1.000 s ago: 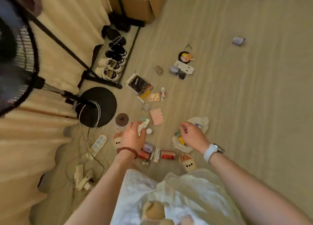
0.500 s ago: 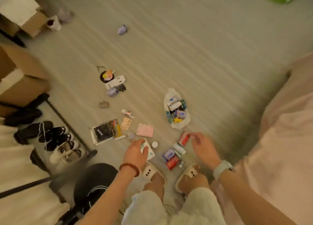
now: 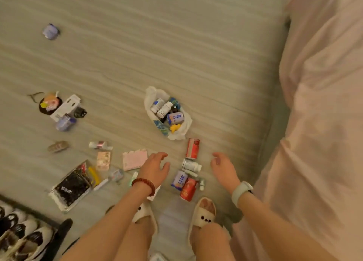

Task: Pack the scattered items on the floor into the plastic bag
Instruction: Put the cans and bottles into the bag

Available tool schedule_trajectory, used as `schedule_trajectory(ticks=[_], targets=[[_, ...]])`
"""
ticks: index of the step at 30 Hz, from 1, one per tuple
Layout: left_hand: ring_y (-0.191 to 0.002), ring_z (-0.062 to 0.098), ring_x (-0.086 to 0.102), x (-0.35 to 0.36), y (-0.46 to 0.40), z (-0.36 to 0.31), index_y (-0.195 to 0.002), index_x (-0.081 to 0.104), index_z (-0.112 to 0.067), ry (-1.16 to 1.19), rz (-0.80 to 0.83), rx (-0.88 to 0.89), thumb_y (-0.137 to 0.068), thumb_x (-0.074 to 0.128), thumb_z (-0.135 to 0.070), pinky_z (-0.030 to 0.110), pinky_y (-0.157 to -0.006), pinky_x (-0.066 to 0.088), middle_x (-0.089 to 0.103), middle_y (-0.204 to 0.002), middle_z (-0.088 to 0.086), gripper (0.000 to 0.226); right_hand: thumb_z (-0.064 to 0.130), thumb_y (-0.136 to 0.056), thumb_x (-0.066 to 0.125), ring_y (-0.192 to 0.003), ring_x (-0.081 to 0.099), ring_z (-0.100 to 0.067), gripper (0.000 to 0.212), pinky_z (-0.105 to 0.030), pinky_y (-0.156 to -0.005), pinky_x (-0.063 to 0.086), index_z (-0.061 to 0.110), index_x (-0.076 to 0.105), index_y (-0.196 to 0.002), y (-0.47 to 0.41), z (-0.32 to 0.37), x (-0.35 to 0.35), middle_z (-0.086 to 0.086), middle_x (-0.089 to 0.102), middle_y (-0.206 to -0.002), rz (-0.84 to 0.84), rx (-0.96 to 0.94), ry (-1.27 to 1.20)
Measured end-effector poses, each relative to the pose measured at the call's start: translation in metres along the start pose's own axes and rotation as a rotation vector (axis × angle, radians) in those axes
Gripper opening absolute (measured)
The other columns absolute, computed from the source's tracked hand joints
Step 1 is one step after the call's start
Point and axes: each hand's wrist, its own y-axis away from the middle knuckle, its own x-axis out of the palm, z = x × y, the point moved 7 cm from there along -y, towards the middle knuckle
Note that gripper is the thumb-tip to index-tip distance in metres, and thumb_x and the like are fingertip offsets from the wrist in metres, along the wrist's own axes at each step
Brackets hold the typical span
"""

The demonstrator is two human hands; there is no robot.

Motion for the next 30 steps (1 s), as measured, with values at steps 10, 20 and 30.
schedule_trajectory(ticks=[10,20,30], targets=[[-0.125,0.026,0.041,0.238,-0.177,0.150,-0.134,0.034,-0.006,-0.134,0.269,-0.020,-0.084,0.056,-0.040,0.033,-0.105,0.035,0.040,-0.138,0.014,0.064,0.036,-0.089,0.046,-0.117,0.047,-0.039,0.054,-0.039,-0.092,0.040,0.000,0.037,-0.129,-0.249,-0.114,0.159,-0.024,0.048,-0.129,-0.018,-0.035,0.186],[-0.095,0.021,0.054,0.308,-0.210,0.201,-0.108,0.046,-0.012,-0.275,0.407,0.128,-0.064,0.071,-0.047,0.030,-0.079,0.046,0.053,-0.110,0.007,0.062,0.038,-0.076,0.065,-0.102,0.056,-0.029,0.071,-0.038,-0.088,0.049,0.003,0.030,-0.127,-0.316,-0.167,0.214,-0.014,0.053,-0.121,-0.105,0.045,-0.201],[-0.079,0.016,0.055,0.128,-0.298,0.124,-0.102,0.049,-0.013,-0.058,-0.045,0.261,-0.068,0.074,-0.037,0.026,-0.069,0.044,0.056,-0.088,-0.001,0.049,0.040,-0.081,0.060,-0.093,0.057,-0.022,0.053,-0.030,-0.079,0.044,0.010,0.046,-0.122,-0.318,-0.125,0.131,-0.006,0.061,-0.109,-0.384,-0.126,-0.429]])
